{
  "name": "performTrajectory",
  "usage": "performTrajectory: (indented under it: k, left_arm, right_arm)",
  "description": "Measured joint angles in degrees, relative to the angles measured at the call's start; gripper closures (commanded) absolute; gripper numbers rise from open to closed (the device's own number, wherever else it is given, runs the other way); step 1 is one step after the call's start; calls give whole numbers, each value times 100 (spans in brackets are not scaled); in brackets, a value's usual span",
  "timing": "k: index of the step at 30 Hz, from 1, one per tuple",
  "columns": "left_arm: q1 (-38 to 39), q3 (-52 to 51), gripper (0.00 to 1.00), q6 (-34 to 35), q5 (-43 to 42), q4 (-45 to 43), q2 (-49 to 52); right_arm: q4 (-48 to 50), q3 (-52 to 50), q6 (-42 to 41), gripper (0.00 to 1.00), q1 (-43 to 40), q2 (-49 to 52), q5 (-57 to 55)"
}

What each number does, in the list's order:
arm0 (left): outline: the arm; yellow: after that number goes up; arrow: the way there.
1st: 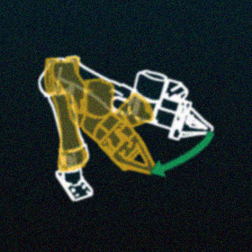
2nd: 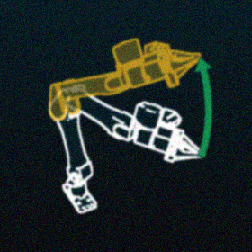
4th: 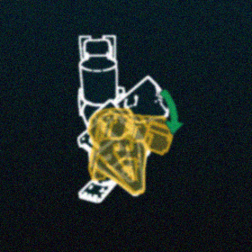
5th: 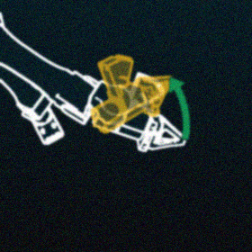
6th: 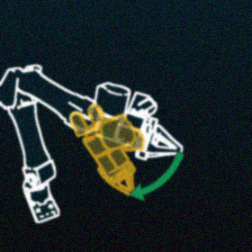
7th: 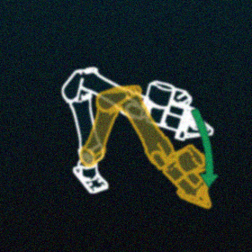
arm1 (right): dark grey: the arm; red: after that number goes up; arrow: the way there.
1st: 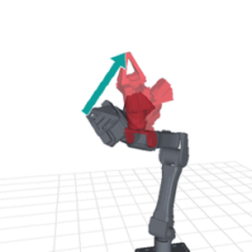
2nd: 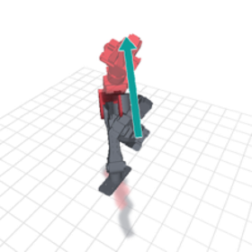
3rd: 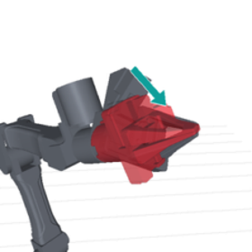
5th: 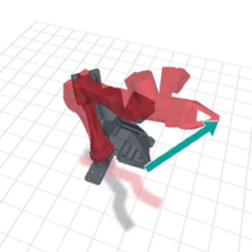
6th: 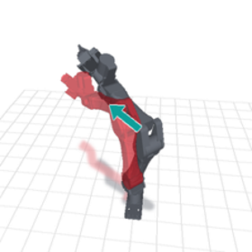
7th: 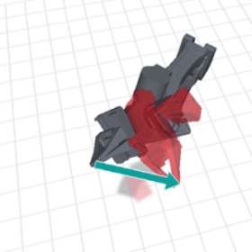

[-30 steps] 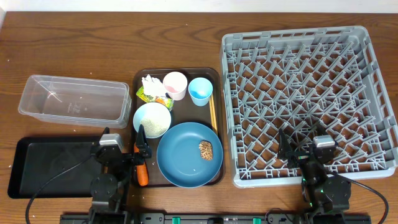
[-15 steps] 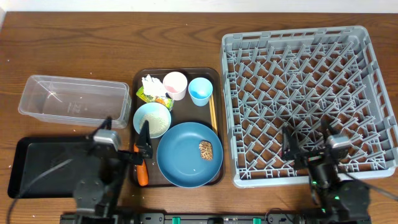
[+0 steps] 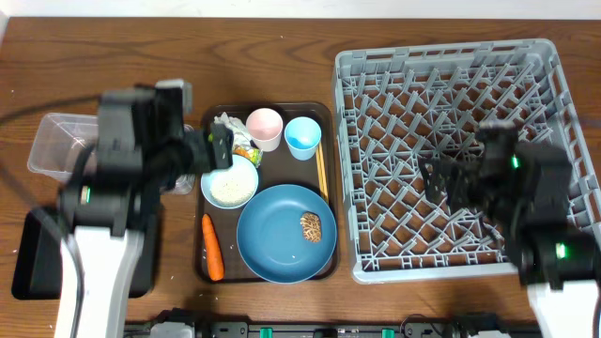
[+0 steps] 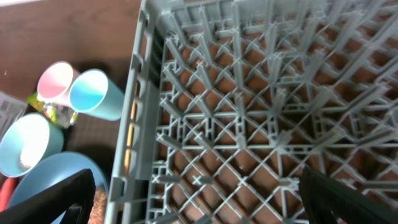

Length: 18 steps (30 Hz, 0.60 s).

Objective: Sort waste into correct bins and load items into the dishwasher rack
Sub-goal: 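Reach the left gripper to the pink cup and grasp it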

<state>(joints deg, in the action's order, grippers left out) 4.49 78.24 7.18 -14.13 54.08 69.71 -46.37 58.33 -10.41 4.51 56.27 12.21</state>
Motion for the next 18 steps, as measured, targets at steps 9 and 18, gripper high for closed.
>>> performTrajectory:
  k: [9,18]
  left_arm:
    - [4,323,2,68,-669,-479,1163]
    - [380,345,29,323,-120,-796,2135]
  right_arm:
    - [-179,391,22,1,0,1005,1091]
    - [-111,391,37,5,0,1080,1268]
